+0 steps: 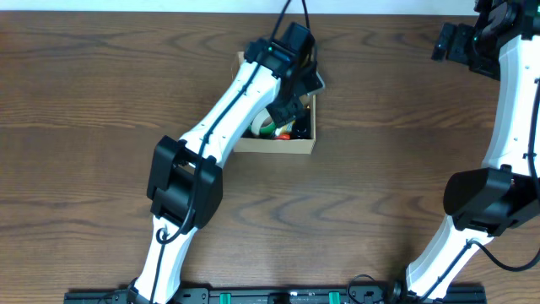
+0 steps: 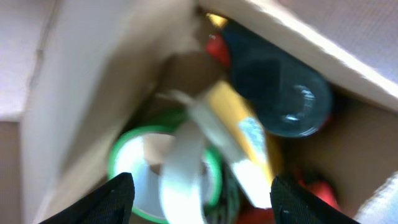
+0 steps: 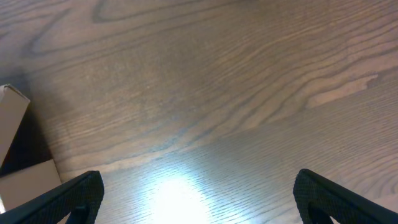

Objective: Pack container
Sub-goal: 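Lower the box cutter into the box and release it, then withdraw the left gripper up and away from the box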

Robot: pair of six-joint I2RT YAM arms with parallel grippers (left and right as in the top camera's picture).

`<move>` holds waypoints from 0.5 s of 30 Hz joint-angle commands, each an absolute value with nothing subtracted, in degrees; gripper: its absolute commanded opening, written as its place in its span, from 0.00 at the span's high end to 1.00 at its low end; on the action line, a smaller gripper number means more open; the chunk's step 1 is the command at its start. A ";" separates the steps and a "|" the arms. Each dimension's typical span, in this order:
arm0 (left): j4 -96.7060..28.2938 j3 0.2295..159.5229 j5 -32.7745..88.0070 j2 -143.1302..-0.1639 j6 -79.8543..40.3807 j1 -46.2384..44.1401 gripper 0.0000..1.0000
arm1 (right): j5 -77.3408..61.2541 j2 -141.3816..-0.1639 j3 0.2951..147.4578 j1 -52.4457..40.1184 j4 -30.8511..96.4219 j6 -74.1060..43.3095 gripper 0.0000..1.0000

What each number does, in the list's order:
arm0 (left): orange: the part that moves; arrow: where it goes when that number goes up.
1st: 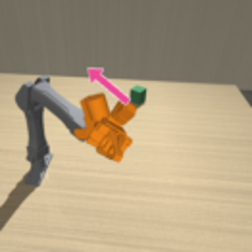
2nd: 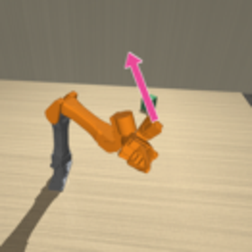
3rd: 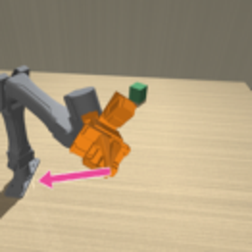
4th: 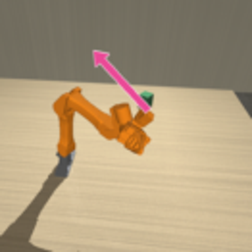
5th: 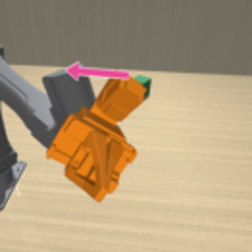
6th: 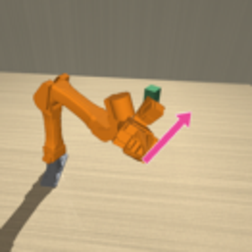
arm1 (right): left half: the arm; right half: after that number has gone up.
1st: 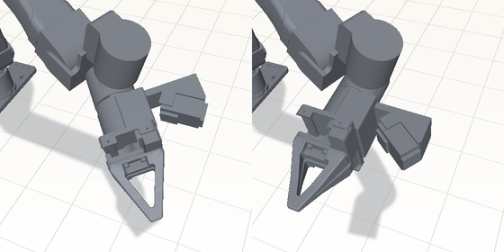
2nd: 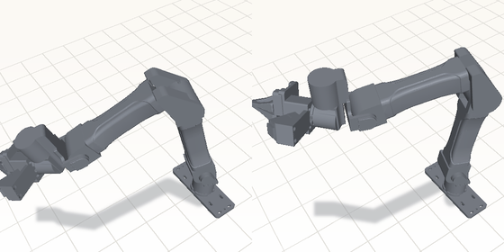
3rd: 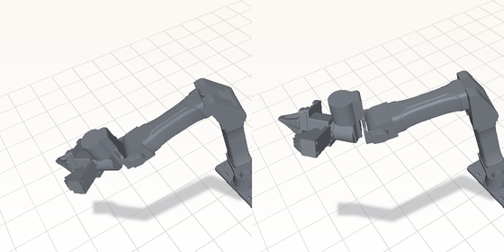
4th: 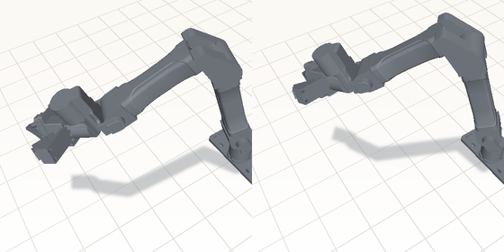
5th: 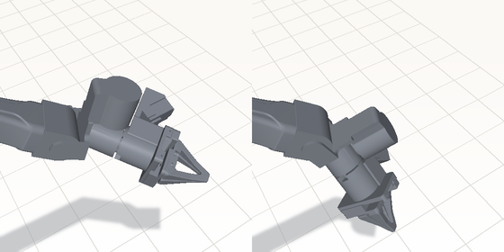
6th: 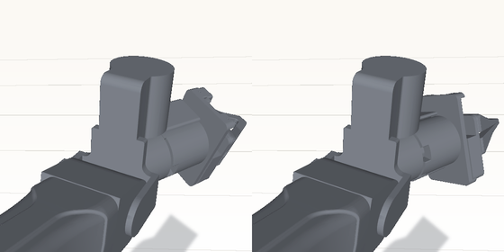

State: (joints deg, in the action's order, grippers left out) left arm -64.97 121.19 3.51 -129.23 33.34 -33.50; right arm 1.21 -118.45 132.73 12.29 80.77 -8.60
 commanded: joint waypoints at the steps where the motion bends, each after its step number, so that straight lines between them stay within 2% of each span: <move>1: -65.78 121.12 3.84 -129.80 32.40 -34.96 0.28 | 1.02 -118.19 132.51 11.97 80.79 -9.41 0.01; 8: -62.52 121.58 -4.14 -129.73 28.12 -35.11 0.23 | 0.99 -118.19 132.51 11.94 80.84 -9.41 0.01; 13: -64.60 125.10 -4.51 -129.62 21.93 -33.98 0.35 | -1.06 -118.19 132.51 11.86 80.53 -9.41 0.01; 15: -67.18 128.44 -4.58 -129.62 18.94 -33.12 0.46 | -3.97 -118.19 132.51 11.75 79.96 -9.41 0.01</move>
